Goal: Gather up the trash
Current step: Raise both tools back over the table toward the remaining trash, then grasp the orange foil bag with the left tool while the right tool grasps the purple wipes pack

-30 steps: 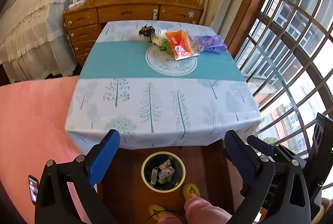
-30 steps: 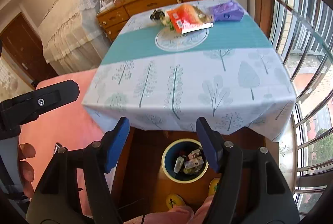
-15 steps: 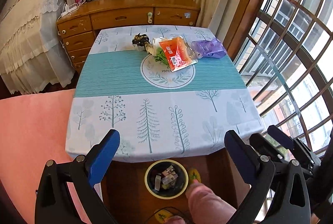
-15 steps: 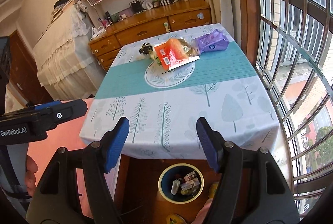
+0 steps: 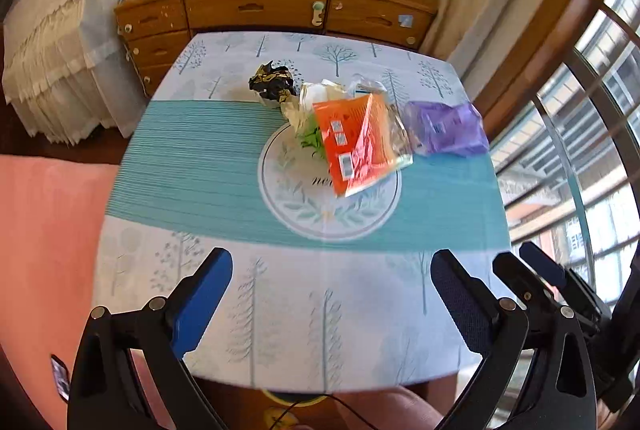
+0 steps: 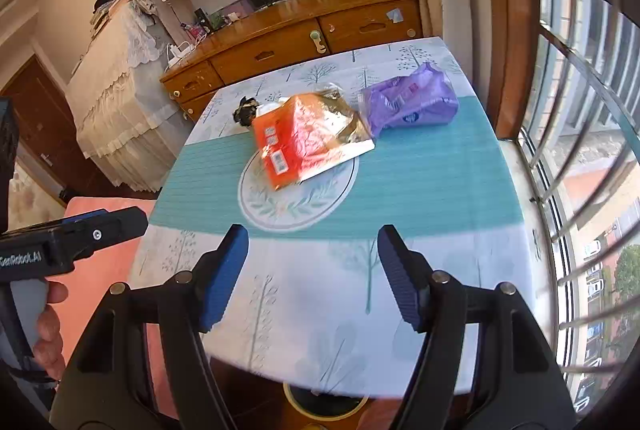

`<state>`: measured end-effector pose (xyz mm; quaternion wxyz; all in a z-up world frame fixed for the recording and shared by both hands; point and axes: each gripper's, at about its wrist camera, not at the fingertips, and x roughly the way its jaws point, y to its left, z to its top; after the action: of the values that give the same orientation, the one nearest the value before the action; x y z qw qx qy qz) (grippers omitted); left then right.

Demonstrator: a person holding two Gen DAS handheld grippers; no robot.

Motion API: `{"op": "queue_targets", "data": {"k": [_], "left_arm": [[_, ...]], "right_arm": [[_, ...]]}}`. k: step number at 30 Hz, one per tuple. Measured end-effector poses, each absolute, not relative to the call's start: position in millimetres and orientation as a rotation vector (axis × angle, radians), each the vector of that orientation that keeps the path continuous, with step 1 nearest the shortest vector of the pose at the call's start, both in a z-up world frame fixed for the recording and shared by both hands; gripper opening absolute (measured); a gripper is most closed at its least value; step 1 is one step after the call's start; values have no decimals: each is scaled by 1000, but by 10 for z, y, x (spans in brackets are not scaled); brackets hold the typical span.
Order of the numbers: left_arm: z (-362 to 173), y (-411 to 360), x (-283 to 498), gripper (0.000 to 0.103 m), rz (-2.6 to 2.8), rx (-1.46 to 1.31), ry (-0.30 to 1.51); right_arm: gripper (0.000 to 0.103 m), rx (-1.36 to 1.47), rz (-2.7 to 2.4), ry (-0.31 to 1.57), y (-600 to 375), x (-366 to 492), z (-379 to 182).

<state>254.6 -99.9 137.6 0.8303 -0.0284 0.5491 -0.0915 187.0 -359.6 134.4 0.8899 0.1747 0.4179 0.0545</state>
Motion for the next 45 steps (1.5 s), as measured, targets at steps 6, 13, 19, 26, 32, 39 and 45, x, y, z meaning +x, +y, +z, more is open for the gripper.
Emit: {"op": "queue_targets", "data": {"k": [6, 13, 19, 26, 32, 39, 45], "left_arm": [[804, -1180, 3472, 101, -214, -190, 1260], [218, -1201, 4019, 100, -178, -300, 1322], [-41, -1277, 4235, 100, -179, -318, 1338], [-227, -1366, 4386, 100, -200, -336, 1363], [-318, -1423, 4424, 70, -227, -372, 1385], [-312, -1453, 4330, 22, -251, -382, 1402], [-60, -1454, 4153, 3, -265, -370, 1347]], "right_arm": [[64, 361, 139, 932, -4180, 2788, 929], [64, 497, 96, 1013, -4757, 3607, 352], [64, 675, 67, 1073, -5017, 4066, -65], [64, 827, 38, 1081, -5063, 4367, -295], [60, 883, -11, 1087, -5049, 4532, -480], [13, 809, -7, 1070, -4953, 4511, -480], [0, 734, 41, 1021, -4816, 4333, -254]]}}
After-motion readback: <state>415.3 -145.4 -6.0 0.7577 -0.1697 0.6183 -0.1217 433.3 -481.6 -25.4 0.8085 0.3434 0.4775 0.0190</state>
